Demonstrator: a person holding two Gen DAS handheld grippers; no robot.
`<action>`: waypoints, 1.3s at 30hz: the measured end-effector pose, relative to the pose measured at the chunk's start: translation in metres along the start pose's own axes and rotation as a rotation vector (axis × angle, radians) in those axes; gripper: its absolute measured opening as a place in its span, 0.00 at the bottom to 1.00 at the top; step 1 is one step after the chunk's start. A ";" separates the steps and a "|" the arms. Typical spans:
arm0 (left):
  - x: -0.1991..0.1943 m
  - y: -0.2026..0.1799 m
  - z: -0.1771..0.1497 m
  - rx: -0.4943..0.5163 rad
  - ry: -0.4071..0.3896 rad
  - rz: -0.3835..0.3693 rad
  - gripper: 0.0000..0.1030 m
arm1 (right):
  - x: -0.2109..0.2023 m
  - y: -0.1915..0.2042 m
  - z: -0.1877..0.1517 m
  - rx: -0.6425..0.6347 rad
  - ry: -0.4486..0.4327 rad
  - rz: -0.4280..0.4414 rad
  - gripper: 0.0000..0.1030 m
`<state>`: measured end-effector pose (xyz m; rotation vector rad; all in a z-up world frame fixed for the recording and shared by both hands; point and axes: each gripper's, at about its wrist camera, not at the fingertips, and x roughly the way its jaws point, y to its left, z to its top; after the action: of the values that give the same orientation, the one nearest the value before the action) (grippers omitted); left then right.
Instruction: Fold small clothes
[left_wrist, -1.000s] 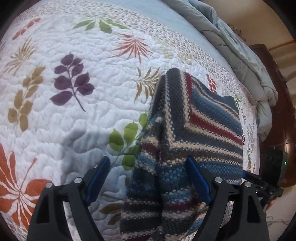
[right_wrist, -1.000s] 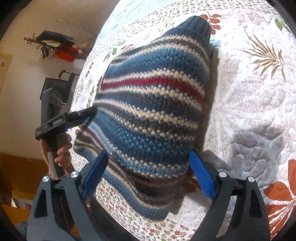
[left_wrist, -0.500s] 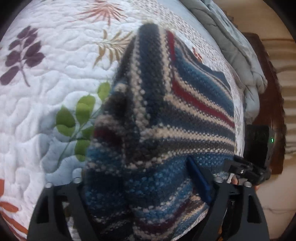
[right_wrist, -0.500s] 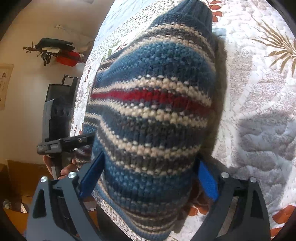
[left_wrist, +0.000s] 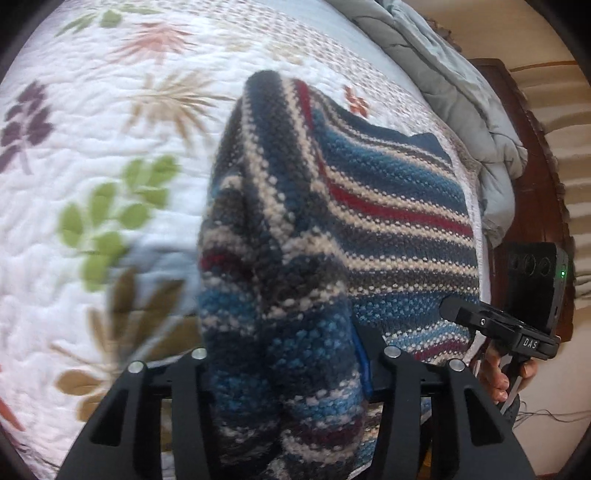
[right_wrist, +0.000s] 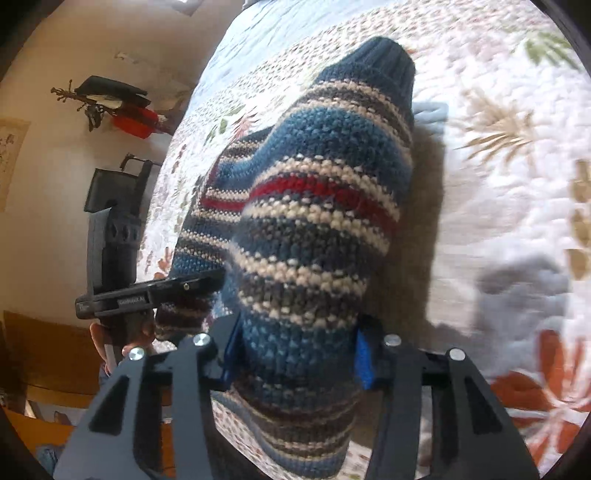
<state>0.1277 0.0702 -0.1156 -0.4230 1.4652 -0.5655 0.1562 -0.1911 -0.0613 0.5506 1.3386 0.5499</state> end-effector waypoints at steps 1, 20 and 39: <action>0.005 -0.007 0.002 0.006 -0.007 0.000 0.48 | -0.005 -0.003 0.001 0.002 -0.008 -0.013 0.46; 0.022 0.009 -0.031 -0.104 -0.060 -0.066 0.75 | -0.023 -0.064 -0.025 0.109 -0.058 -0.083 0.76; 0.007 -0.066 -0.073 0.075 -0.142 0.257 0.77 | -0.010 0.008 -0.079 -0.078 -0.014 -0.320 0.53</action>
<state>0.0482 0.0185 -0.0872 -0.2069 1.3325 -0.3758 0.0762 -0.1873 -0.0600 0.2675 1.3525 0.3329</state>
